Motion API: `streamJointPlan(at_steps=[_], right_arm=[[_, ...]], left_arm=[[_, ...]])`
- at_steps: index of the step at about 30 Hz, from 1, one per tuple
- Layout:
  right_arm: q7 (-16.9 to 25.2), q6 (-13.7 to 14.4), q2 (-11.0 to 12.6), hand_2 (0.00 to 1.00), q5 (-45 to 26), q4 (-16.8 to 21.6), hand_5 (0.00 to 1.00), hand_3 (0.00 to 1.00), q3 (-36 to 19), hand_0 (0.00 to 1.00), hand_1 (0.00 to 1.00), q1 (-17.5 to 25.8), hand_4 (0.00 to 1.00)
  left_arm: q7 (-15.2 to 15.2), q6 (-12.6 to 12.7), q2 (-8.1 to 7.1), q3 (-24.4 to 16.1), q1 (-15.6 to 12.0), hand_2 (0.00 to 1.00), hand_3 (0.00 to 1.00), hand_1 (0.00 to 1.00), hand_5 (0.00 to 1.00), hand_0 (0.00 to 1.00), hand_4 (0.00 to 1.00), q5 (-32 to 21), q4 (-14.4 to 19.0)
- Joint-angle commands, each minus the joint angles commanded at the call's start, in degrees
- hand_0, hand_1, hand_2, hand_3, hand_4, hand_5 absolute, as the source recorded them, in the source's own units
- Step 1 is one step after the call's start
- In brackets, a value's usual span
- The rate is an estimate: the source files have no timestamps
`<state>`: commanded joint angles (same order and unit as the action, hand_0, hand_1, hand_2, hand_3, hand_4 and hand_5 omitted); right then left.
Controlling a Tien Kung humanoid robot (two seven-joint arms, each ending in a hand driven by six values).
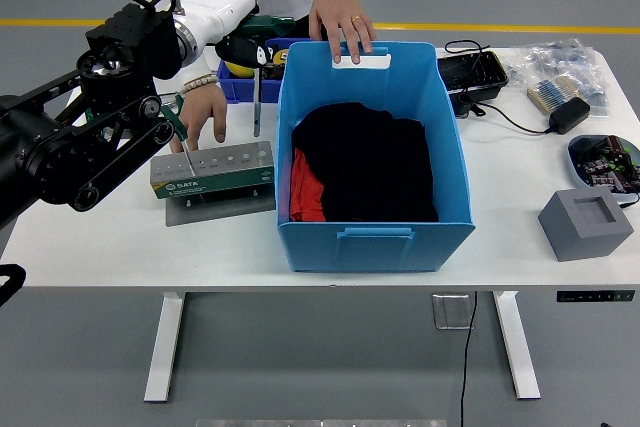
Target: Lift tool from toolbox,place it in box,lift tool from toolbox,place it in box
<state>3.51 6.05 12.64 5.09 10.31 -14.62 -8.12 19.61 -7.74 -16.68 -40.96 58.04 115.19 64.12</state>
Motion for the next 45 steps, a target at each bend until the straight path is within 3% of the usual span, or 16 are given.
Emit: streamJointPlan(at_steps=[20, 30, 37, 45], right_arm=[[-0.12, 0.03, -0.15, 0.712, 0.28, 0.00, 0.723, 0.573, -0.18, 0.684, 0.660, 0.25, 0.783], [-0.07, 0.00, -0.26, 0.713, -0.14, 0.00, 0.724, 0.572, 0.35, 0.683, 0.659, 0.51, 0.782], [0.00, 0.02, -0.36, 0.712, -0.60, 0.00, 0.724, 0.572, 1.28, 0.683, 0.660, 0.64, 0.782], [0.01, 0.03, -0.23, 0.712, -0.84, 0.00, 0.724, 0.572, 1.46, 0.684, 0.659, 0.43, 0.783]], left_arm=[[0.53, -0.66, -0.30, -0.31, 0.48, 0.154, 0.146, 0.142, 0.399, 0.301, 0.645, -1.09, 2.89], [1.76, -1.95, -0.81, -1.80, 2.08, 0.155, 0.146, 0.148, 0.401, 0.313, 0.646, -3.02, 8.24], [1.65, -1.49, 0.88, -1.29, 3.40, 0.156, 0.148, 0.153, 0.406, 0.317, 0.645, -4.66, 11.49], [1.38, -1.29, 4.06, 0.61, 5.22, 0.155, 0.150, 0.153, 0.407, 0.319, 0.644, -5.89, 10.90]])
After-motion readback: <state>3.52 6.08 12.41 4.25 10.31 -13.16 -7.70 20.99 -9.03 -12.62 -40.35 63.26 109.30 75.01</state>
